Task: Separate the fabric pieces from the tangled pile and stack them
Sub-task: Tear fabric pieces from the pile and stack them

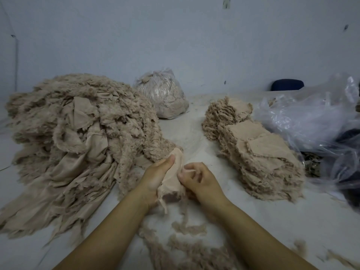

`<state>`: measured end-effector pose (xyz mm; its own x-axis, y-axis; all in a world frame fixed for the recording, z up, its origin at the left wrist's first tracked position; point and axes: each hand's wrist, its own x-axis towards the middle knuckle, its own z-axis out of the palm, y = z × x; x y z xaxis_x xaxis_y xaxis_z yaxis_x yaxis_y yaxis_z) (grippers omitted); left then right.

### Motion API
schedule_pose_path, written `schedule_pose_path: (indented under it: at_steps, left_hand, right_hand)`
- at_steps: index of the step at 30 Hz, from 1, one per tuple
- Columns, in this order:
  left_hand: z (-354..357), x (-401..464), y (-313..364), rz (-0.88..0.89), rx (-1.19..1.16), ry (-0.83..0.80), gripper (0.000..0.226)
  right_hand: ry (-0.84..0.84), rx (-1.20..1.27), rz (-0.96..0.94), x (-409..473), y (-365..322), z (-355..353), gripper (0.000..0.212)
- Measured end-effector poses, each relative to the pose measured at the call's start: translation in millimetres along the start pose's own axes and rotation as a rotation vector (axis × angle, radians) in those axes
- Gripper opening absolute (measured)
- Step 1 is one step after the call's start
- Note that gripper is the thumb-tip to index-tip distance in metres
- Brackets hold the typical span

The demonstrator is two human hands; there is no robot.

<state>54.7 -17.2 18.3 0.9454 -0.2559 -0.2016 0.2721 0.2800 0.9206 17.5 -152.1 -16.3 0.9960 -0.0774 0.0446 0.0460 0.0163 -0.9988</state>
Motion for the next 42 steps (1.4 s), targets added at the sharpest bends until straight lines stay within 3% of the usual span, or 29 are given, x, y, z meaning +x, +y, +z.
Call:
schedule_pose_path:
  at_steps: [1, 5, 7, 9, 12, 14, 18, 21, 24, 27, 29, 32, 34, 36, 38, 40, 42]
  left_hand:
    - [-0.8, -0.2, 2.5, -0.015, -0.041, 0.003, 0.033]
    - [-15.9, 1.5, 16.4, 0.011, -0.112, 0.041, 0.026]
    - [-18.6, -0.8, 18.9, -0.031, -0.117, 0.03, 0.026]
    - [-17.1, -3.4, 20.1, -0.05, -0.111, 0.033, 0.027]
    - [-14.1, -7.0, 22.0, -0.074, -0.153, 0.01, 0.031]
    - [-16.8, -6.3, 22.9, -0.103, -0.16, 0.012, 0.034]
    - [-20.3, -5.4, 23.0, -0.119, -0.239, 0.039, 0.038]
    - [-20.9, -3.6, 23.4, -0.08, -0.304, 0.144, 0.044]
    - [-21.8, -2.2, 23.7, -0.045, -0.362, 0.177, 0.035]
    - [-16.1, -8.4, 20.9, -0.035, -0.295, 0.063, 0.017]
    - [-14.6, -10.2, 17.6, -0.027, -0.243, -0.073, 0.02]
    - [-15.3, -7.3, 15.2, -0.001, -0.101, -0.178, 0.025]
    - [-12.5, -6.2, 13.8, 0.017, -0.003, -0.204, 0.034]
    - [-6.8, -6.7, 9.0, 0.026, 0.075, -0.235, 0.038]
    - [-3.1, -6.0, 3.2, 0.042, 0.093, -0.226, 0.032]
    - [-0.9, -4.3, 0.2, 0.009, 0.029, -0.215, 0.034]
    - [-0.6, -4.9, 0.4, -0.117, -0.004, -0.246, 0.042]
  right_hand:
    - [0.01, 0.022, -0.01, -1.0, -1.1, 0.3, 0.016]
    - [0.175, 0.112, -0.019, 3.4, -6.3, -10.0, 0.022]
    - [0.164, 0.07, -0.024, 2.1, -10.0, -16.4, 0.019]
    - [-0.097, -0.02, -0.02, -2.4, -15.7, -22.8, 0.017]
    - [-0.704, -0.295, 0.143, -13.0, -22.6, -29.6, 0.028]
    - [-0.791, -0.496, 0.142, -16.4, -25.0, -30.5, 0.024]
    - [-0.648, -0.518, 0.103, -15.0, -28.0, -28.0, 0.014]
    - [-0.607, -0.67, 0.014, -14.1, -23.1, -26.4, 0.015]
    - [-0.602, -0.715, -0.055, -13.0, -19.2, -22.9, 0.011]
    - [-0.548, -0.716, -0.123, -9.0, -18.6, -24.3, 0.025]
    - [-0.48, -0.606, -0.166, -5.6, -20.8, -29.2, 0.021]
    - [-0.216, -0.344, -0.204, -0.9, -21.4, -31.9, 0.065]
    - [-0.005, -0.193, -0.181, 0.0, -21.5, -25.7, 0.072]
    - [-0.008, 0.003, -0.07, 0.6, -18.5, -13.9, 0.076]
    - [-0.017, 0.097, -0.037, 0.0, -13.4, -3.5, 0.067]
    - [0.114, 0.114, -0.122, 1.4, -12.5, 2.0, 0.034]
    - [0.256, 0.091, -0.179, 5.1, -14.7, 3.8, 0.024]
